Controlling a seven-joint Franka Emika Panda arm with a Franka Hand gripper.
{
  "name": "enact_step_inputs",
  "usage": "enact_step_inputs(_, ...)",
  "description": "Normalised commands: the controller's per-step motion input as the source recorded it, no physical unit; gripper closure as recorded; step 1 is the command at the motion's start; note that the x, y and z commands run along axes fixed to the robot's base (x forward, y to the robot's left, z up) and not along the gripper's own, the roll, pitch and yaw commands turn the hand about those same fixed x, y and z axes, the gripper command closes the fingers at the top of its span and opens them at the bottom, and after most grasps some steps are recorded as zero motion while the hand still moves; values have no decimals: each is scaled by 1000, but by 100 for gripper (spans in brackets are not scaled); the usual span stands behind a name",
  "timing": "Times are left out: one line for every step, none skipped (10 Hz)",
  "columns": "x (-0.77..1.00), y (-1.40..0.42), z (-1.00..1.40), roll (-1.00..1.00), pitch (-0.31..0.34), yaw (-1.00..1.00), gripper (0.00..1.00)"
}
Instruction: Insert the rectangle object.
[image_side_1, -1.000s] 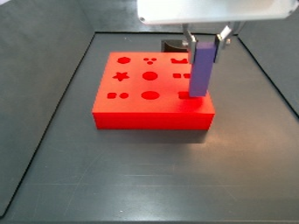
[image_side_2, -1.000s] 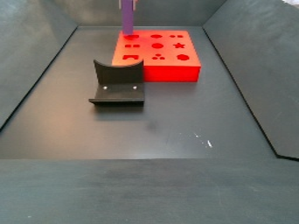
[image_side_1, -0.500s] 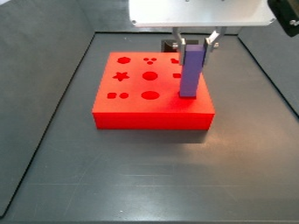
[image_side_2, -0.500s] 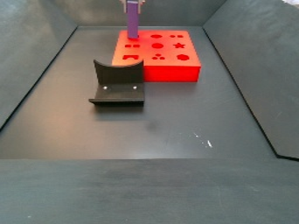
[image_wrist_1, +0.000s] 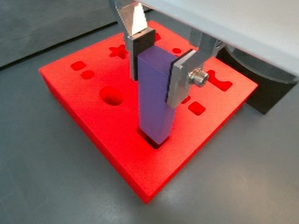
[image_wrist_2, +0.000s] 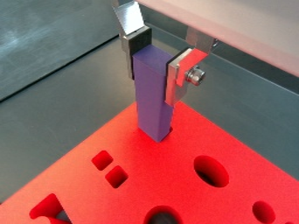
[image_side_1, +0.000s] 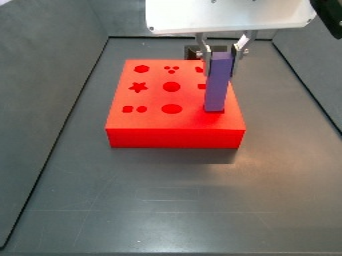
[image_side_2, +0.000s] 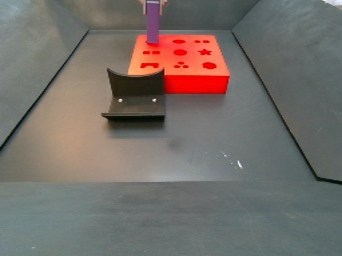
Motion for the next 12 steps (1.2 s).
enact_step_inputs(49,-117,-194,0,-24,240,100)
enact_step_inputs(60,-94,-74,11,-4,0,100)
enact_step_inputs(0,0,-103,3,-9,-117,100)
enact_step_inputs(0,0,-177,26,-14,-163,100)
enact_step_inputs(66,0,-334,0,-11,-257,100)
enact_step_inputs(109,0,-577,-94,-80,-286,100)
enact_step_inputs(54,0,-691,-196,-106,-289,100)
enact_step_inputs(120,11,-697,-194,-89,-243,100)
enact_step_inputs(169,63,-769,-167,-63,-174,100)
enact_step_inputs(129,94,-829,-146,-41,-129,100)
enact_step_inputs(0,0,-337,4,13,-74,100)
enact_step_inputs(0,0,0,0,0,0,100)
